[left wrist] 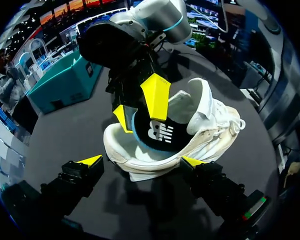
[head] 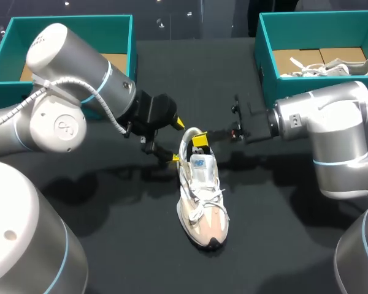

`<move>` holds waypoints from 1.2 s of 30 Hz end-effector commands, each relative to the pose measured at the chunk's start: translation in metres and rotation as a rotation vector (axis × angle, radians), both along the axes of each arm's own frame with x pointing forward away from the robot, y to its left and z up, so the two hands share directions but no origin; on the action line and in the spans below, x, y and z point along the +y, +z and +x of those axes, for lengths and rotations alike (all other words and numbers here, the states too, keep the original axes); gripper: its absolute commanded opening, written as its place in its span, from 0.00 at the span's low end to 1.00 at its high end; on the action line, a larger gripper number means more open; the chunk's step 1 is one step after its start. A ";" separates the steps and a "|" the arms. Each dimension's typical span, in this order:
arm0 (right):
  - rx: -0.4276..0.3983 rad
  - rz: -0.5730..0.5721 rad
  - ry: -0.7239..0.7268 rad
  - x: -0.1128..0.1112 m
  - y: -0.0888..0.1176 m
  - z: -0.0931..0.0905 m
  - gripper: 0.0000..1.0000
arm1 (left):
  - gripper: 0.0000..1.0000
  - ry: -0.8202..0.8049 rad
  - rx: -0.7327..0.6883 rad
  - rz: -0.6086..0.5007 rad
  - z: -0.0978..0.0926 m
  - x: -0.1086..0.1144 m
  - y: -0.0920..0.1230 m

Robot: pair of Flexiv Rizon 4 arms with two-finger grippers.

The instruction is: Take the shoe out of the shoebox, open the shoe tongue, remove and reinsert the insole, then place the shoe into the shoebox

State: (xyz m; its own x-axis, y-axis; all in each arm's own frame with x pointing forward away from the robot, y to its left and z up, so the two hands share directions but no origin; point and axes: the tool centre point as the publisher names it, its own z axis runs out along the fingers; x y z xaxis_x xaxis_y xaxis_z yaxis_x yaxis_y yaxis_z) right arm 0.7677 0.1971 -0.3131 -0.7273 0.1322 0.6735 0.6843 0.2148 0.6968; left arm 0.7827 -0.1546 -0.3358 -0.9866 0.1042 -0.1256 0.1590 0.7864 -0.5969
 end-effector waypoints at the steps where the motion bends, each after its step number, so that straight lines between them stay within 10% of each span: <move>1: 0.022 -0.021 -0.009 -0.015 0.004 -0.002 0.40 | 1.00 -0.016 -0.014 0.004 -0.003 0.020 0.020; 32: 0.279 -0.416 -0.216 -0.133 0.012 0.003 0.37 | 1.00 -0.253 -0.020 0.119 0.004 0.159 0.105; 36: 0.293 -0.479 -0.233 -0.138 0.023 0.003 0.24 | 1.00 -0.273 -0.004 0.134 0.004 0.173 0.114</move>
